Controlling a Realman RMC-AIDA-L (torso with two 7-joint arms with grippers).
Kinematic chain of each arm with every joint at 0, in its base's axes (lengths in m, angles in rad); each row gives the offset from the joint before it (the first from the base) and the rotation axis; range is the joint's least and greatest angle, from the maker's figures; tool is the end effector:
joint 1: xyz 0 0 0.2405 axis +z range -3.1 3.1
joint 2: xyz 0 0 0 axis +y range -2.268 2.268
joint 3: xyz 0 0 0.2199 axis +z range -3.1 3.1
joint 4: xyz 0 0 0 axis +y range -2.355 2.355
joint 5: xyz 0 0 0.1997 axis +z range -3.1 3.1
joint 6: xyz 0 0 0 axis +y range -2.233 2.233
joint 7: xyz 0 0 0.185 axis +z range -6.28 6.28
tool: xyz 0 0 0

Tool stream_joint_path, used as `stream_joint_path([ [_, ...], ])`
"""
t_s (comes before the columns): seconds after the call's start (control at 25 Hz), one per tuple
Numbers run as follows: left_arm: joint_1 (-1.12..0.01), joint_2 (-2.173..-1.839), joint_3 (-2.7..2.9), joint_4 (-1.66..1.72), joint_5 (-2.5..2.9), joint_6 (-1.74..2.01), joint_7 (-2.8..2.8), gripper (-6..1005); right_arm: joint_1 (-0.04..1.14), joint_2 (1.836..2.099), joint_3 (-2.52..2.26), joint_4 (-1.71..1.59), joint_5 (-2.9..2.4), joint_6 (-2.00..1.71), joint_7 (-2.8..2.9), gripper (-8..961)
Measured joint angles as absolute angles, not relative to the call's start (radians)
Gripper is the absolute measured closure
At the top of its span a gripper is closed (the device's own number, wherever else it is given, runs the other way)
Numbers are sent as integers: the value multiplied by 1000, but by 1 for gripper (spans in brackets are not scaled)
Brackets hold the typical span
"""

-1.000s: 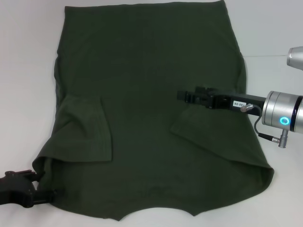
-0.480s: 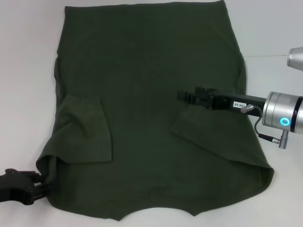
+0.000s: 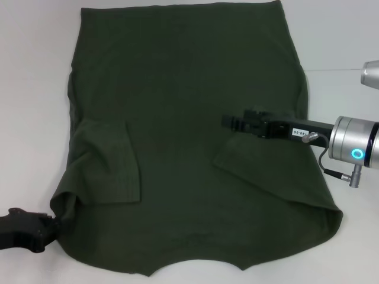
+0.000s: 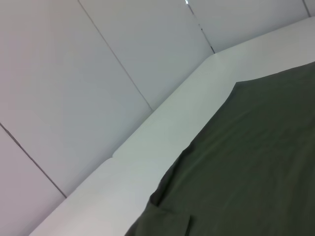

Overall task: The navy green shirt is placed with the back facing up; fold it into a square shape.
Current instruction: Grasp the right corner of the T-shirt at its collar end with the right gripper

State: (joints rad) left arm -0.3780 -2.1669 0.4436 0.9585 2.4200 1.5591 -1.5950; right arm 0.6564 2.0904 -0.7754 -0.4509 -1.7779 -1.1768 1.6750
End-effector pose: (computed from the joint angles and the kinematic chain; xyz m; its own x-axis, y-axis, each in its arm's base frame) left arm -0.3044 0.2790 0.0085 0.6982 0.6364 0.3278 0.7155 -0.6348 -0.2917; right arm 0.1978 0.3794 -0.0453 0.4877 -0.5911 -0.6425 -0.8008 -0.5959 -0.0596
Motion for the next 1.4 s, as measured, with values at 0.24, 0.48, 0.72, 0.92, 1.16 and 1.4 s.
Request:
stream_joint_path([
  [0.24,-379,-2167,446,942,2351,1576,-1607,953,629,2074,-776,-463,-1779,-1266,1697,15],
  [0.48,-378,-2167,445,926,2310,1582,-1607,951,557,2013,-783,-472,-1809,-1381,1813,15],
  [0.72,-375,-2168,445,917,2307,1582,-1607,951,481,1959,-779,-527,-1925,-1413,1995,15],
  [0.92,-377,-2169,445,905,2307,1581,-1605,952,448,1917,-776,-545,-1998,-1441,2104,45],
  [1.16,-379,-2169,446,902,2306,1575,-1602,952,437,1905,-766,-546,-2063,-1446,2150,88],
  [1.4,-382,-2168,446,902,2305,1575,-1606,953,435,1905,-744,-546,-2112,-1440,2165,87],
])
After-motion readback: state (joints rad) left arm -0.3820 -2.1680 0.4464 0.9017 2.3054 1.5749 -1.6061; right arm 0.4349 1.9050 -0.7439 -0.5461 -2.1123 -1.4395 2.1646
